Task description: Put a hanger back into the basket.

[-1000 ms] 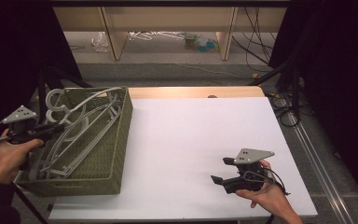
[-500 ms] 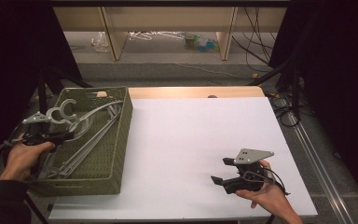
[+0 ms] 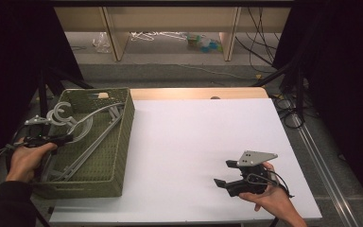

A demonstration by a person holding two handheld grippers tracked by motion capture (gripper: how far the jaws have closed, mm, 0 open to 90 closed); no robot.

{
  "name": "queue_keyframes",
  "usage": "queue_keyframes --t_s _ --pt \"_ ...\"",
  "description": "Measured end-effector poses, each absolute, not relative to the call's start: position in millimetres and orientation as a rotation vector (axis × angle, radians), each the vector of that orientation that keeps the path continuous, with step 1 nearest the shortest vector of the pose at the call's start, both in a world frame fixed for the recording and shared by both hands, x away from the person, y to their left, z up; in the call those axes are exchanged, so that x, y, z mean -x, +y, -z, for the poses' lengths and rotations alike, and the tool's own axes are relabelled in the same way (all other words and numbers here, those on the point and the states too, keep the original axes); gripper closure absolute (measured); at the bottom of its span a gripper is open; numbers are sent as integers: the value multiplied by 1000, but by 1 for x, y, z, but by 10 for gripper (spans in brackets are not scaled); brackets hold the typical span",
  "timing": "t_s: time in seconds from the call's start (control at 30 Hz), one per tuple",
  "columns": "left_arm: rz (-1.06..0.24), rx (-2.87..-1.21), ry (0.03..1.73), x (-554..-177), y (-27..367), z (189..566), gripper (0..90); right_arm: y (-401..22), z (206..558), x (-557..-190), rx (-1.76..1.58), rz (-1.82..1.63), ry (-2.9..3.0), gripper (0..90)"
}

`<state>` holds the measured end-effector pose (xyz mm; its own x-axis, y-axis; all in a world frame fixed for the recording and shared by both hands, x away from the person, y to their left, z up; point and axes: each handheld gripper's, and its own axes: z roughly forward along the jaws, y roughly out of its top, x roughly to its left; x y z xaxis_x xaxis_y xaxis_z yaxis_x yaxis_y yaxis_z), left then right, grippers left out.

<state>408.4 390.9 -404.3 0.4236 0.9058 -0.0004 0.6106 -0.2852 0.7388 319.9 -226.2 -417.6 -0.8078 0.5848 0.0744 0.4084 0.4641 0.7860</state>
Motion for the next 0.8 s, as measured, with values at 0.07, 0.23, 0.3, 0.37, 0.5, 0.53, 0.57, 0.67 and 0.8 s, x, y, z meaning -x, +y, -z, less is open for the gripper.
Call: queue_keyframes --t_s 0.07,0.23,0.3,0.37,0.5,0.53,0.57,0.67,0.8 --pt "-596 -1983 1320 -408 389 406 722 -226 418 -320 -867 -1257 2510 233" --pt "-622 -1978 1403 -408 388 409 708 -227 419 -321 -862 -1253 2510 233" --pt "-645 -1995 1428 -406 387 409 661 -227 418 -320 -874 -1260 2511 233" --pt "-645 -1966 1420 -405 386 408 626 -227 419 -321 -867 -1259 2507 233" --pt "-662 -1826 1491 -397 378 401 510 -227 419 -321 -879 -1257 2502 233" --pt "-669 -1817 1477 -396 377 399 500 -227 419 -321 -876 -1257 2501 232" --pt "-678 -1810 1467 -394 374 397 485 -227 420 -321 -878 -1254 2500 232" --pt "-694 -1786 1447 -388 364 389 448 -228 420 -321 -881 -1257 2500 232" --pt "-714 -1742 1395 -380 352 377 409 -228 420 -321 -883 -1260 2498 232"
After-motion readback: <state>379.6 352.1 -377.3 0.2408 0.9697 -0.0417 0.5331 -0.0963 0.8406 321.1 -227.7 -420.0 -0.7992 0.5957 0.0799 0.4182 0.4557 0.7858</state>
